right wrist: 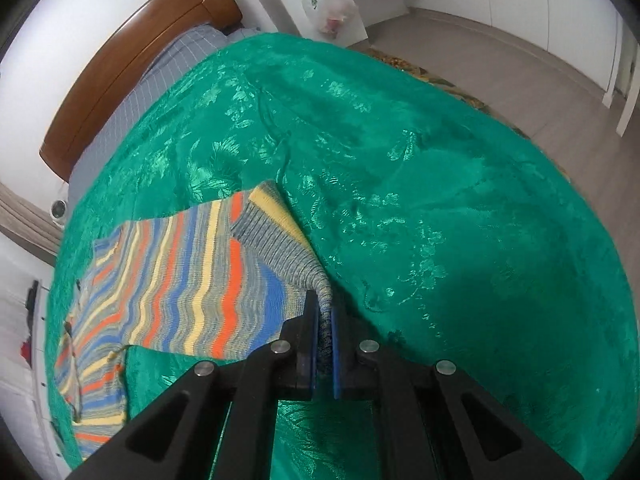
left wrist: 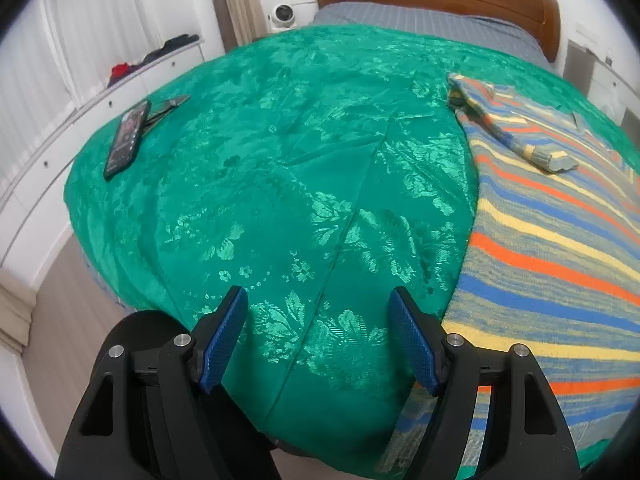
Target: Fold small clothes
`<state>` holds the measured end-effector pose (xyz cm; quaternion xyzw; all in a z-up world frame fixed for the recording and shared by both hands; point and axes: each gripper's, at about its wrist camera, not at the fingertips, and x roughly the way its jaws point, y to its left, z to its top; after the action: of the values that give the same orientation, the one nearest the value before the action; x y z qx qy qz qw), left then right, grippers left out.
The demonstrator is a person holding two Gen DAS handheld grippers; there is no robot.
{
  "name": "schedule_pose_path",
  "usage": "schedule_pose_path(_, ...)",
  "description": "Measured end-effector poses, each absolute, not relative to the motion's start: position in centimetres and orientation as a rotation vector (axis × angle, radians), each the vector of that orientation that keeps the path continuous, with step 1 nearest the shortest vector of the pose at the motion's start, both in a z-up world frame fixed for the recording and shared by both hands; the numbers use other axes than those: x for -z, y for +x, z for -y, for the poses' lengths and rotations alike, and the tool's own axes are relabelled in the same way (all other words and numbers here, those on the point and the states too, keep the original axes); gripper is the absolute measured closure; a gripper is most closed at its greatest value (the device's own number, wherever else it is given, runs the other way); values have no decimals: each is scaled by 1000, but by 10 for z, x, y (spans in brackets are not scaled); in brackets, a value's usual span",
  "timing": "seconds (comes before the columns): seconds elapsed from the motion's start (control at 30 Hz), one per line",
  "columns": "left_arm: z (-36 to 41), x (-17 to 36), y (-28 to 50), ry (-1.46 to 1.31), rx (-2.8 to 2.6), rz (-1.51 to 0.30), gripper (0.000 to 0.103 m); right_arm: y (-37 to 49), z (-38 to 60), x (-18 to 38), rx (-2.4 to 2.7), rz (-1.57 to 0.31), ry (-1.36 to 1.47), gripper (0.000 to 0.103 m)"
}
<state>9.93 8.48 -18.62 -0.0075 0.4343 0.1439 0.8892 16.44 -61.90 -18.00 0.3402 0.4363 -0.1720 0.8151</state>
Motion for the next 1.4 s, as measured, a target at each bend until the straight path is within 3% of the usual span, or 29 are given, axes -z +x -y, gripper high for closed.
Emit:
schedule_pose_path(0.17,-87,187,100,-27,-298,-908,28,143,629,167,438,-896,724,97)
schedule_pose_path(0.23,-86,188,100,-25,-297,-910,28,138,626,153,465,-863,676,89)
schedule_pose_path(0.37,-81,189,101,-12,-287,-912,28,164,603,136,293,-830,624,89)
schedule_pose_path(0.43,-79,186,99,-6,-274,-905,28,183,590,141,221,-862,610,72)
schedule_pose_path(0.47,-78,184,98,-3,-267,-898,27,190,585,147,211,-888,600,69)
schedule_pose_path(0.67,-63,142,92,86,-151,-824,22,173,596,167,358,-894,622,72)
schedule_pose_path(0.77,-31,106,117,189,19,-743,12,150,579,144,349,-857,505,69)
schedule_pose_path(0.9,35,93,167,428,292,-738,11,113,546,128,268,-831,439,61)
schedule_pose_path(1.13,109,143,251,728,511,-849,26,63,493,138,203,-838,431,60)
schedule_pose_path(1.23,109,177,266,824,526,-944,40,47,480,147,194,-854,439,60)
schedule_pose_path(1.4,101,185,269,831,576,-969,38,37,475,160,211,-859,484,60)
